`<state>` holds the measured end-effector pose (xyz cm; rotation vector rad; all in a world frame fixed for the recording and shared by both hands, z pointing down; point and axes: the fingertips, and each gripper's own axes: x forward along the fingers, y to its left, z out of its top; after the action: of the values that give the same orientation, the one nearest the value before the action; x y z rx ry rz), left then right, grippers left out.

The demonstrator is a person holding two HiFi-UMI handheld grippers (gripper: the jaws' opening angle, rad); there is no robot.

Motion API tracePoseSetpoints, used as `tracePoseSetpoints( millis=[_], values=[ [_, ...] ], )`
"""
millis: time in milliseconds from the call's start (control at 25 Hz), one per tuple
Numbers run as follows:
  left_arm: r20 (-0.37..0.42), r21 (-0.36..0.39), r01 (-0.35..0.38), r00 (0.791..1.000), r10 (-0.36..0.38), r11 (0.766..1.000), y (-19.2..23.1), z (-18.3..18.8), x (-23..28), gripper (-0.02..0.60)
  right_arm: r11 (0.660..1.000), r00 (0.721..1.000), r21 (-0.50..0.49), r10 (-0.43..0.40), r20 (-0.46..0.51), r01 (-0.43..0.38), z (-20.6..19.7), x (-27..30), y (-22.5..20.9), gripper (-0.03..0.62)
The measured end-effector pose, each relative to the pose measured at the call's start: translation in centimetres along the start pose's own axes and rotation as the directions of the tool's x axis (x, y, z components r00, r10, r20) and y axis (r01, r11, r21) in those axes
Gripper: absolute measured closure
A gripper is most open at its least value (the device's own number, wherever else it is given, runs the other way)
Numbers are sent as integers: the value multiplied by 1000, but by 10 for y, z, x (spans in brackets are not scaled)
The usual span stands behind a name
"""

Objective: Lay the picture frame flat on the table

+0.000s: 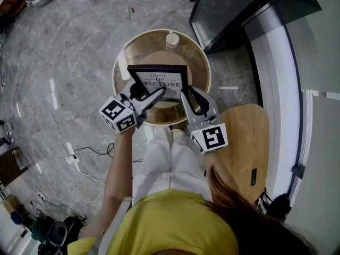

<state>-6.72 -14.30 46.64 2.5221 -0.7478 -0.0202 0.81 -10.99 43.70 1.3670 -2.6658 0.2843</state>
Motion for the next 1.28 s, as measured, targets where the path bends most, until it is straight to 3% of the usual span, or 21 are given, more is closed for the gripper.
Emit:
tracePoseSetpoints(
  millis=[280, 440, 760, 1040, 1280],
  values=[
    [18, -87, 5, 1000, -4, 996, 17, -26, 2, 322, 998, 999, 63, -29, -12, 30, -34, 3, -8, 514],
    [13, -99, -3, 1000, 5, 995, 38, -43, 2, 324, 993, 998, 96, -61, -28, 64, -55, 6, -25, 514],
    [0, -147, -91, 996, 92, 985, 84, -80, 18, 457, 985, 993, 130, -103, -60, 110, -97, 23, -49, 514],
    [-51, -128, -167, 985, 162, 978, 119, -118, 38, 460, 974, 985, 168, -136, -110, 153, -146, 47, -73, 514],
    [-108, -113, -185, 979, 173, 976, 149, -149, 65, 460, 959, 972, 195, -174, -157, 204, -187, 66, -99, 513]
  ],
)
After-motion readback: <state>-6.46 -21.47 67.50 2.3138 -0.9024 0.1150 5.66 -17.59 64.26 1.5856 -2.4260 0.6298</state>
